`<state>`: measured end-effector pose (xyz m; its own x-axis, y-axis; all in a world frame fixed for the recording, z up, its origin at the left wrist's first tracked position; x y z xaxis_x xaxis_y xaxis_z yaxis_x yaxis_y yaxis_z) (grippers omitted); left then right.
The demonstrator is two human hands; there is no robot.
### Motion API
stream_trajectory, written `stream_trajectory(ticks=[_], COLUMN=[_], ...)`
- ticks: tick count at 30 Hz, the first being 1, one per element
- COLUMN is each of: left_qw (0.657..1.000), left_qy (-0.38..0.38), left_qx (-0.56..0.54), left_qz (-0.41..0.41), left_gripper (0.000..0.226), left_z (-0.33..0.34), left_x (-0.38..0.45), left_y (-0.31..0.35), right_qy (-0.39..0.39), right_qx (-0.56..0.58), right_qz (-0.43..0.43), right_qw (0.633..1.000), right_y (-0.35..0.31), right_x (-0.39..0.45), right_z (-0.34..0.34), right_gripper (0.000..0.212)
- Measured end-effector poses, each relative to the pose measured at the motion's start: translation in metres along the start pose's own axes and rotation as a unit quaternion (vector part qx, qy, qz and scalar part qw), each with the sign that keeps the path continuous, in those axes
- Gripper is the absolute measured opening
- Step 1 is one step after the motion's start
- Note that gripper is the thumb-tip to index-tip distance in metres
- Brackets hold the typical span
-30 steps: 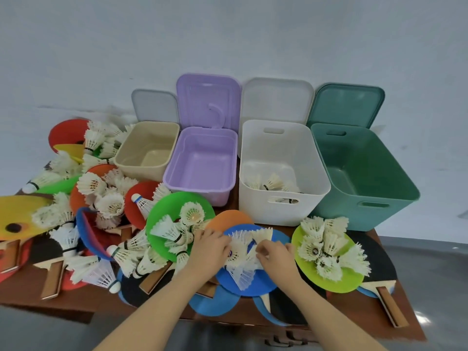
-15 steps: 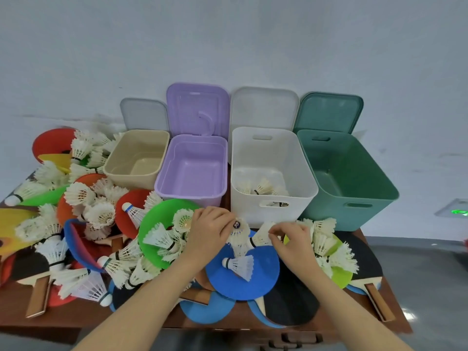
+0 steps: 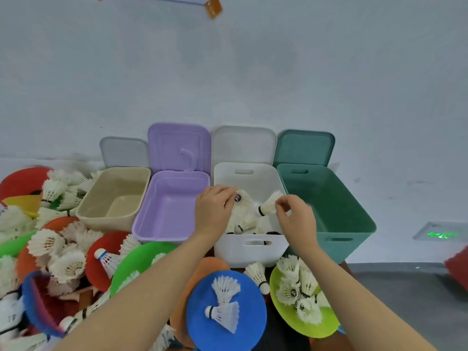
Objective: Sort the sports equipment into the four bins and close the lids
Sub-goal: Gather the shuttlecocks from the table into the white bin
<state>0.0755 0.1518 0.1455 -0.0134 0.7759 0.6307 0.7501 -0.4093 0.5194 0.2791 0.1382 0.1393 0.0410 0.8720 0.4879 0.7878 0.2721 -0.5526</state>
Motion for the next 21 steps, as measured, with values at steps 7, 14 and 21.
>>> stream_trajectory(ticks=[7,14,21], left_qw=[0.982,0.982,0.989], left_qy=[-0.149,-0.163,-0.147], left_qx=[0.104,0.091,0.022], left_qz=[-0.048,0.023,0.003], left_gripper=[0.032,0.037,0.042], left_z=[0.053,0.045,0.029], left_x=[0.016,-0.025,-0.087], left_y=[-0.014,-0.018,-0.027], right_qy=[-0.051,-0.075,-0.127], right_qx=[-0.093,-0.018,-0.014], right_qz=[0.047,-0.005,-0.003], right_qw=[0.993,0.997,0.992], right_y=[0.029,0.024,0.037], right_x=[0.026,-0.027,-0.086], right_z=[0.024,0.028,0.052], right_gripper=[0.017,0.024,0.021])
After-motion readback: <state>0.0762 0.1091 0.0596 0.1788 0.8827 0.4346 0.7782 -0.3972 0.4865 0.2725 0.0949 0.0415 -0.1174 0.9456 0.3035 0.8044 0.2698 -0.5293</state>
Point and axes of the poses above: each hand's wrist, its own x-axis towards the middle knuckle, its own z-axis out of the palm, y = z × x, the point moved 10 cm from there along x, towards the middle knuckle, and after that the axes turned 2 degrees about -y, right-handed, at the moved point
